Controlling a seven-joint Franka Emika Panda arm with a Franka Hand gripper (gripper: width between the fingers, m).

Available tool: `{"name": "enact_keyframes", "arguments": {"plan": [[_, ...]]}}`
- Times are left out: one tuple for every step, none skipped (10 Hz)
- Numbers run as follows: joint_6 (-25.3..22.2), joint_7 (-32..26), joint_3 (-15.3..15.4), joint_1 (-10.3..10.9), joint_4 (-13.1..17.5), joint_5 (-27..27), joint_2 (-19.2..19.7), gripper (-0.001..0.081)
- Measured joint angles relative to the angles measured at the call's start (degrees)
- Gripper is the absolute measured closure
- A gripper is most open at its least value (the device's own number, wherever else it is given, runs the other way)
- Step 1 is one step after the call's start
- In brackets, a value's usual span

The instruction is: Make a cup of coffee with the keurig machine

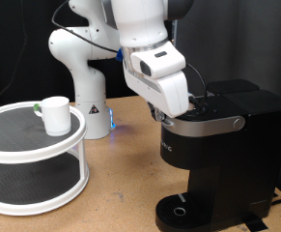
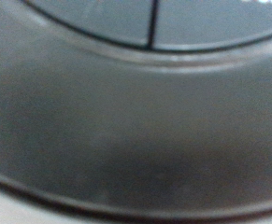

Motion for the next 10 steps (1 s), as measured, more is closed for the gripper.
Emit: {"name": "enact_keyframes", "arguments": {"plan": [[0.09, -1.78, -0.45, -0.06, -0.01, 1.64, -0.06, 0.0804], [-0.06, -3.66, -0.98, -0.2, 0.08, 3.21, -0.37, 0.0804], [-0.58, -5.36, -1.51, -0.37, 0.27, 4.68, -0.96, 0.0804], [-1.49, -7.16, -2.19, -0.48, 0.64, 6.15, -1.67, 0.0804], [-3.01, -8.63, -2.84, -0.67, 1.18, 7.36, -2.58, 0.0804], [-4.75, -9.63, -3.56, -0.7, 1.97, 8.57, -3.46, 0.0804], [-6.62, -9.9, -4.16, -0.76, 2.89, 9.43, -4.31, 0.0804], [-7.6, -9.85, -4.5, -0.81, 3.71, 10.18, -4.96, 0.0804], [-7.83, -9.84, -4.65, -0.81, 3.76, 10.52, -5.32, 0.0804], [-8.14, -9.84, -4.65, -0.81, 3.72, 10.28, -5.25, 0.0804]]}}
